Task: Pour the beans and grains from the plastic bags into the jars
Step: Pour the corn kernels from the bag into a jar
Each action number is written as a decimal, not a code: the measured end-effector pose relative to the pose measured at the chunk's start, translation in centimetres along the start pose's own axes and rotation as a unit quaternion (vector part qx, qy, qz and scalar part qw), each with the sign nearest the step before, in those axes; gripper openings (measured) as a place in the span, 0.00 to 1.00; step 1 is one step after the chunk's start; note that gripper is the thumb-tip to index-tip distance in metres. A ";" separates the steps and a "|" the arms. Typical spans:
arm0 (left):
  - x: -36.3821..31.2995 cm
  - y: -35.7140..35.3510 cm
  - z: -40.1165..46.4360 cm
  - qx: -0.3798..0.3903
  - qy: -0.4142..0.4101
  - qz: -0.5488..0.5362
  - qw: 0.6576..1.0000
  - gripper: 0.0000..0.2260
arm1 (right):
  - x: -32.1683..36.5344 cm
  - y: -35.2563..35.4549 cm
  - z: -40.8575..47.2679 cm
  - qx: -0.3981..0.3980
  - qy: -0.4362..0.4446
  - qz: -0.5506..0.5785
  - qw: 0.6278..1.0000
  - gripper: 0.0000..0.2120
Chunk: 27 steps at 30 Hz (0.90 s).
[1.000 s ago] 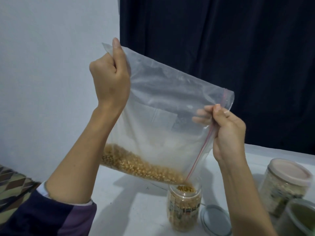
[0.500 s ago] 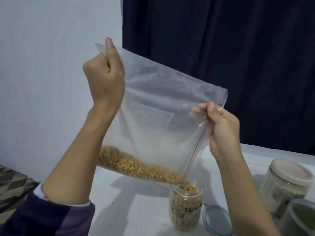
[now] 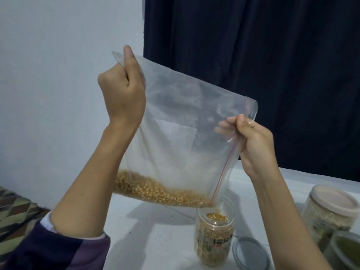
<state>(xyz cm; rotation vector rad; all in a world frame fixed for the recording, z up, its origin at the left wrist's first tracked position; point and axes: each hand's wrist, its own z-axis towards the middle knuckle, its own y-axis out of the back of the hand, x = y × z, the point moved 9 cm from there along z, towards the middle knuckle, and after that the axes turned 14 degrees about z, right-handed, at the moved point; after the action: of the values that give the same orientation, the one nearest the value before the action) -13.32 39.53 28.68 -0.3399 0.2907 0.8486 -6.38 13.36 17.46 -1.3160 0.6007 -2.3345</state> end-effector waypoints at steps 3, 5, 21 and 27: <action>-0.1 -0.1 -0.1 0.001 0.004 -0.009 1.000 0.26 | 0.4 0.2 -0.2 -0.002 0.001 -0.014 1.000 0.12; -0.1 -0.1 -0.1 0.000 0.005 -0.007 1.000 0.26 | 0.4 0.2 -0.5 -0.001 -0.008 -0.011 1.000 0.13; -0.7 -0.4 0.2 0.001 -0.004 -0.009 1.000 0.25 | 0.6 0.4 -1.3 -0.014 -0.009 0.007 1.000 0.13; -0.6 -0.1 0.2 0.000 -0.006 -0.003 1.000 0.25 | 0.2 -0.1 -0.9 -0.011 -0.011 0.002 1.000 0.13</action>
<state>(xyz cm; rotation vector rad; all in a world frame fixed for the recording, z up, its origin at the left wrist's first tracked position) -13.66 39.14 29.11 -0.3341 0.2780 0.8446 -7.25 13.45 17.25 -1.3467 0.6220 -2.3146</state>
